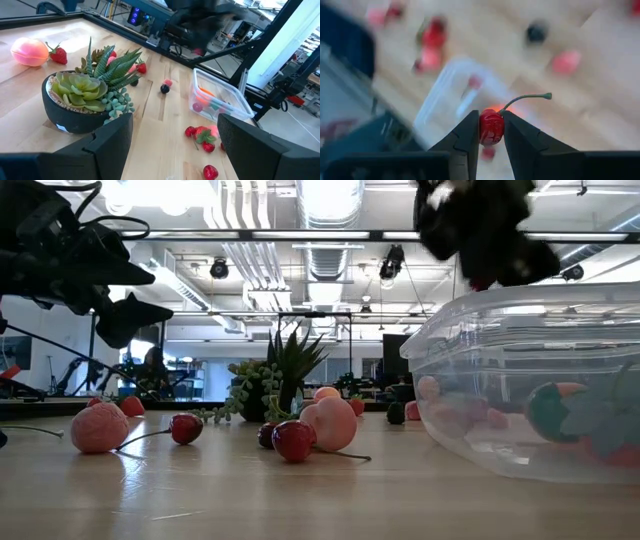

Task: Pick and placing Produce into tupperware
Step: Put the cherry into the bin, then put the strawberry into the bin

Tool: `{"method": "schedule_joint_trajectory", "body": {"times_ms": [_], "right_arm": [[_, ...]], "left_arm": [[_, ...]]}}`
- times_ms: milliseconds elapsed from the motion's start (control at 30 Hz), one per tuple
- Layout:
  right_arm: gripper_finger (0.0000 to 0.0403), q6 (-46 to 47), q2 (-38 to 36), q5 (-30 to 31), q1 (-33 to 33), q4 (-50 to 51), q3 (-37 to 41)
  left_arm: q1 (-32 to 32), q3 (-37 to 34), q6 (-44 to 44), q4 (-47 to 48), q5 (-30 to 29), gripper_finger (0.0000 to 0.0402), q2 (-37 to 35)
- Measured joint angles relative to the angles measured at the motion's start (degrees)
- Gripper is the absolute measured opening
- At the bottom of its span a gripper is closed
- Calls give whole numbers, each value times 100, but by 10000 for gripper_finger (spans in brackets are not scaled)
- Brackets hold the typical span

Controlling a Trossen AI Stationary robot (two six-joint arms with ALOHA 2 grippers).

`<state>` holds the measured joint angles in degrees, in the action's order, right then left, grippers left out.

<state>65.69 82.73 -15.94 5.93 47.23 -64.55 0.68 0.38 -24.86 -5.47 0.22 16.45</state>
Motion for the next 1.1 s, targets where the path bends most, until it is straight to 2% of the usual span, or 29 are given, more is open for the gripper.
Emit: {"method": "schedule_joint_trajectory", "body": {"times_ms": [133, 267, 500, 667, 800, 967, 1100], "right_arm": [[88, 111, -36, -111, 556, 58, -25], [99, 227, 270, -103, 905, -42, 18], [132, -14, 993, -66, 956, -444, -156], [165, -544, 1233, 452, 955, -416, -485], [180, -911, 1255, 1095, 803, -415, -643], [184, -1515, 1255, 1064, 262, -380, -748], [179, -1611, 1255, 1015, -242, -131, -823]], "left_arm": [[-2, 0, 0, -3, -2, 277, 0], [1, 0, 1, -5, 0, 277, 1], [1, 0, 1, -5, -1, 277, 2], [1, 0, 1, -3, -1, 277, 0], [0, 0, 0, -3, 0, 276, 0], [1, 0, 1, -3, 1, 277, 1], [-2, 0, 2, -3, 0, 277, 2]]}}
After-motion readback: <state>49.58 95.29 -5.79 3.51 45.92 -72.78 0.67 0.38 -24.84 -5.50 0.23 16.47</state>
